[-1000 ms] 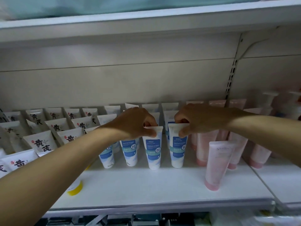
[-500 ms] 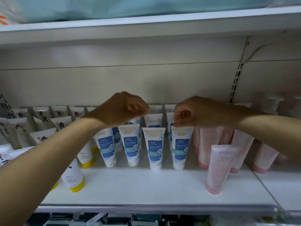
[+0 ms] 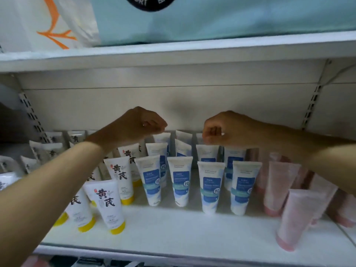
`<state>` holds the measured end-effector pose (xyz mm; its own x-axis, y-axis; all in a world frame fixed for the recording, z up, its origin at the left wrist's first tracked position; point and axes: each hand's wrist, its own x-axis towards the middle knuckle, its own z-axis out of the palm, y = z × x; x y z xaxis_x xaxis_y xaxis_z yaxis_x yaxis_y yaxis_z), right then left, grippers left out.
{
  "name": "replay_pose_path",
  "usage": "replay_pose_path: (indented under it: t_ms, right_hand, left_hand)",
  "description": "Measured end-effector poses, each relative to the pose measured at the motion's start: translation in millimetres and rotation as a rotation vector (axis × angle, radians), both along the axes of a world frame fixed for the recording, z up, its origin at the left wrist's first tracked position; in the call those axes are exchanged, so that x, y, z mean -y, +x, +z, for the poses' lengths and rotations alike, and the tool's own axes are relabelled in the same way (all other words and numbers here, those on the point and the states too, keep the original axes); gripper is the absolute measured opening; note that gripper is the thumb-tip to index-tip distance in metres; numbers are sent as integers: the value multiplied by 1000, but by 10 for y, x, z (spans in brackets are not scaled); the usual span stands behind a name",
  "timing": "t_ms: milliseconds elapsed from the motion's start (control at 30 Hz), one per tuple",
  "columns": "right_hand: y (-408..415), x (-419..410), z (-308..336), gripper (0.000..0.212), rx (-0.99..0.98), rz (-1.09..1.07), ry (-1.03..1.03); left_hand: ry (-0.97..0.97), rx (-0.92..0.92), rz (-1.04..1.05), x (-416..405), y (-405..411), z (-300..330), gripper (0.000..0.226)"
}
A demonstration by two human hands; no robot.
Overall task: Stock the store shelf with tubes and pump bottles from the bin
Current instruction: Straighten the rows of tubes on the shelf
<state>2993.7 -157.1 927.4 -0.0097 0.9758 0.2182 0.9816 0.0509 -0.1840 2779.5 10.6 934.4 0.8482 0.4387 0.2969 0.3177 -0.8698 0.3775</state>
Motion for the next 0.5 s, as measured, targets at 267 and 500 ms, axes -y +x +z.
replay_pose_path:
  t_ms: [267,500]
  right_hand:
    - [-134,-705,15,21,173,-140,-40]
    - [-43,-1180,-157,19,273,-280,-71]
  left_hand:
    - [219,-182,10,-587,254,-119,24]
    - [327,-241,40,-746,474,-320,25]
